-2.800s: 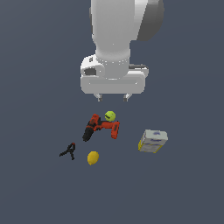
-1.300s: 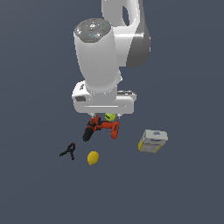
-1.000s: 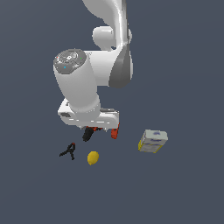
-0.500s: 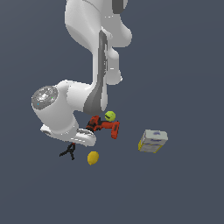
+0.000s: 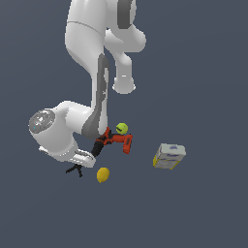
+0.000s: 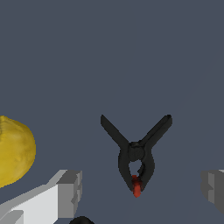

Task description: Pick up a designated object from a clutter of objects.

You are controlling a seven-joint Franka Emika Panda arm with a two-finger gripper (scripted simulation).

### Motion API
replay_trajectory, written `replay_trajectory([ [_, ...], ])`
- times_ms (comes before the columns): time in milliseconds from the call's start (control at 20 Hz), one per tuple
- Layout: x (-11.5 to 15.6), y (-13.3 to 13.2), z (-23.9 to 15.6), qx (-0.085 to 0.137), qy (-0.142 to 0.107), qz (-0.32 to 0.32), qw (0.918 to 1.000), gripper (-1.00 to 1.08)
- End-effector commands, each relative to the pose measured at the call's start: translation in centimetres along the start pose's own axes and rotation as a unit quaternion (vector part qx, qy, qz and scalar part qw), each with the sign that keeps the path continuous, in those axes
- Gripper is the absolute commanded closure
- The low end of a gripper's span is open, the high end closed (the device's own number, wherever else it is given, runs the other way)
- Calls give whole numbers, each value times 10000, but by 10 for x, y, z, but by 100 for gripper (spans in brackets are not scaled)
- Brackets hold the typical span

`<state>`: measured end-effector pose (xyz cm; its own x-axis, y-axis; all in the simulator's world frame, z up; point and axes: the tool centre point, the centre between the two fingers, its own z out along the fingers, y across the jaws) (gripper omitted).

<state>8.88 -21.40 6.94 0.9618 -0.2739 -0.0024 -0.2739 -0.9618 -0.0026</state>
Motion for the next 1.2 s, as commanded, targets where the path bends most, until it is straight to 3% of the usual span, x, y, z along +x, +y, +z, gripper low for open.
replay_trajectory([
  [0, 1, 4, 5, -11, 11, 19, 10000, -92],
  [1050, 2, 6, 56, -12, 10, 25, 10000, -92],
  [1100, 2, 6, 56, -12, 10, 25, 10000, 108],
  [1150, 2, 6, 56, -12, 10, 25, 10000, 108],
])
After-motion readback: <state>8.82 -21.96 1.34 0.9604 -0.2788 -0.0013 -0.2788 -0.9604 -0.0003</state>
